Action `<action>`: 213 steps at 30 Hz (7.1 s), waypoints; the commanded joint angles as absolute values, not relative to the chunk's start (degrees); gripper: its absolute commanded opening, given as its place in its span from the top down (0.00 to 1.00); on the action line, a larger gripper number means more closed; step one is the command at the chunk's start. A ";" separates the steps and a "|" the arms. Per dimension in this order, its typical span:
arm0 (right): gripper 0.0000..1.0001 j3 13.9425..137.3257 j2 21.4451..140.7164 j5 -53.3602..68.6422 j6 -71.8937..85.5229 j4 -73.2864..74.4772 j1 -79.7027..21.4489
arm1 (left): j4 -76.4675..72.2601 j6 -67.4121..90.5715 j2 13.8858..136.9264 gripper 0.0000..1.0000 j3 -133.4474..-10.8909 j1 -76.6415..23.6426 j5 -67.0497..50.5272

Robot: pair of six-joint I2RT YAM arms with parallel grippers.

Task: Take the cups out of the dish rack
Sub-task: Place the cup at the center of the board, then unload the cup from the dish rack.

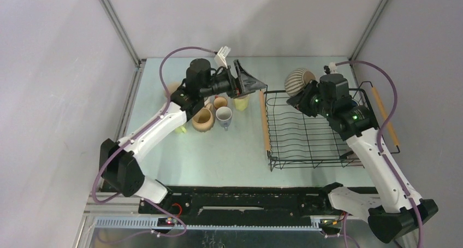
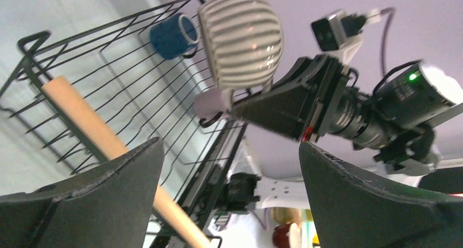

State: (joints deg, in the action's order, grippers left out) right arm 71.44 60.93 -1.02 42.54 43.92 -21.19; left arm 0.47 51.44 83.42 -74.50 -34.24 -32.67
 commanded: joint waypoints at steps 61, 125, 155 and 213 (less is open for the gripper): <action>1.00 77.60 63.17 35.20 51.54 14.95 -24.63 | -71.49 104.85 93.32 1.00 -73.04 -34.72 -40.12; 0.00 76.16 57.05 9.28 33.68 43.25 -28.10 | 38.67 36.32 48.31 1.00 -48.41 -30.80 3.59; 0.00 73.99 59.83 11.39 31.94 41.62 -28.10 | 22.26 41.26 59.04 0.98 -32.32 -25.97 7.38; 0.00 69.89 59.70 -4.86 36.94 43.86 -27.97 | 30.81 29.40 48.68 0.00 -42.86 -25.82 -7.80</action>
State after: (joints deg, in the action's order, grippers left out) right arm 69.89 60.66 2.33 34.65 42.85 -27.57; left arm 29.91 33.78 48.34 -36.69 -25.96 -2.92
